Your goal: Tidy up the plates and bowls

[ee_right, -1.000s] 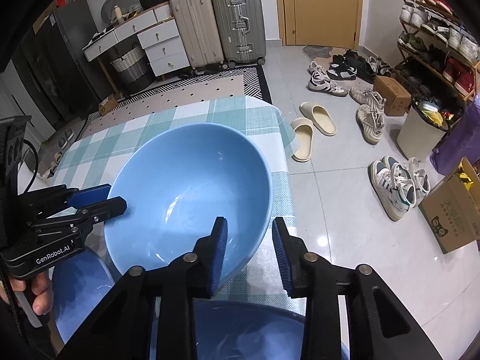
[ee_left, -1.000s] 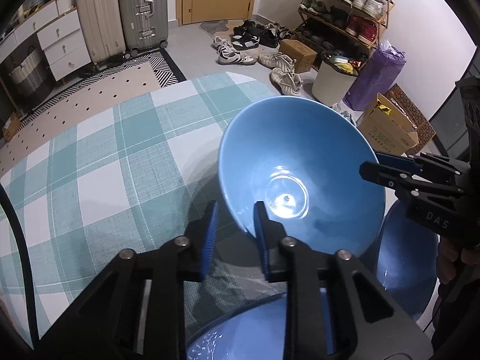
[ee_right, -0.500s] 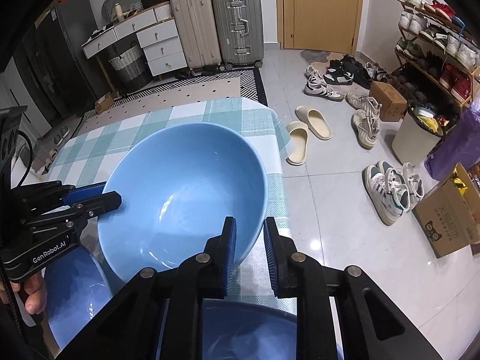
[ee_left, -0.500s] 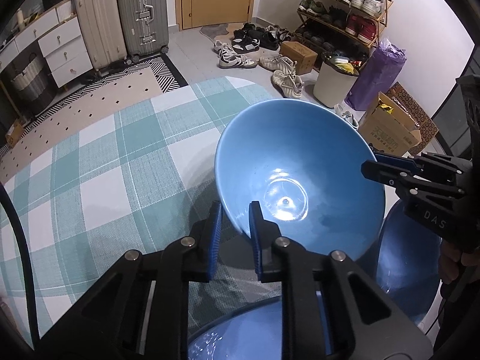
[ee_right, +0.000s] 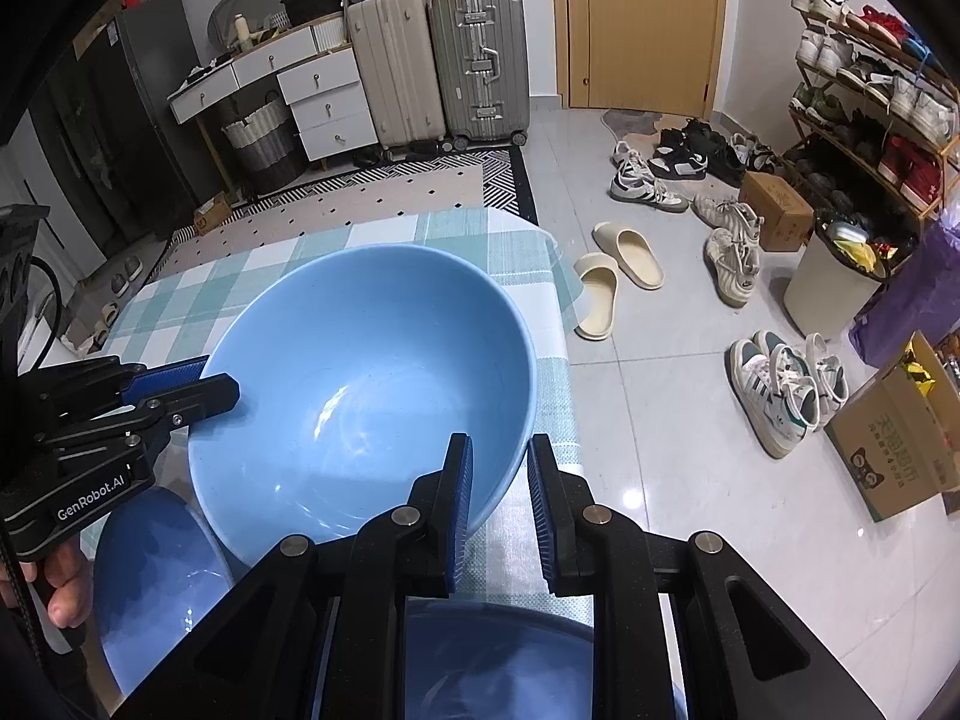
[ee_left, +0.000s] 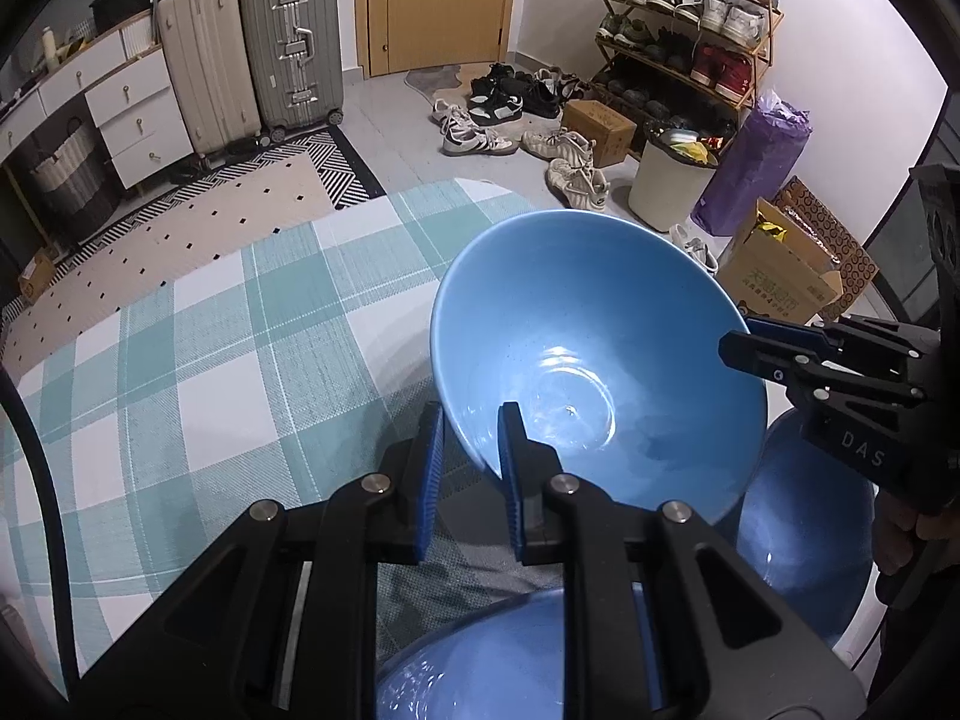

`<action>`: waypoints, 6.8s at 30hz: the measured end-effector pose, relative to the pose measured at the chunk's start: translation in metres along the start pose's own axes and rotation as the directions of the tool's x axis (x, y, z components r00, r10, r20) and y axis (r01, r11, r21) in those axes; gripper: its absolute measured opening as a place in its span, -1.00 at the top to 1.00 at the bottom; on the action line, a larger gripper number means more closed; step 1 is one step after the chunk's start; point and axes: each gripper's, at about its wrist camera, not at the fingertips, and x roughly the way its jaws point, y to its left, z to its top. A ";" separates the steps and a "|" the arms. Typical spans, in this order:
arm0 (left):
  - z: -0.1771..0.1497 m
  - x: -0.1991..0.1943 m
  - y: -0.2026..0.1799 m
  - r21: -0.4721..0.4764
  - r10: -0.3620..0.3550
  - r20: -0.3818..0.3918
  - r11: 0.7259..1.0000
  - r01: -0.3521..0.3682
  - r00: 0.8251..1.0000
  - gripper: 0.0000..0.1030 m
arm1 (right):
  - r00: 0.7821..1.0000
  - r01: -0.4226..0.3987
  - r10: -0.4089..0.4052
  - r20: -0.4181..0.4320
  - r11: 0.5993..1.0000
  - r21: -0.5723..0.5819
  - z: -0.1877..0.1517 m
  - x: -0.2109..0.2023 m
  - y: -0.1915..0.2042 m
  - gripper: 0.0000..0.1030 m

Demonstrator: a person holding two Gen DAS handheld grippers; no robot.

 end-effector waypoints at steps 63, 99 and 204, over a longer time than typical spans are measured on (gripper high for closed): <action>-0.080 -0.244 -0.029 -0.012 0.032 0.213 0.999 -0.030 0.976 0.70 | 0.974 -0.002 0.024 0.224 0.995 -0.098 -0.041 -0.171 0.086 0.62; -0.172 -0.260 -0.026 -0.038 0.055 0.190 0.998 -0.048 0.980 0.69 | 0.978 -0.069 0.088 0.189 0.992 -0.103 -0.106 -0.159 0.114 0.62; -0.196 -0.210 -0.087 -0.151 -0.087 0.132 0.983 0.107 0.987 -0.98 | 0.947 -0.025 0.002 0.322 0.997 0.067 -0.135 -0.221 0.038 -0.99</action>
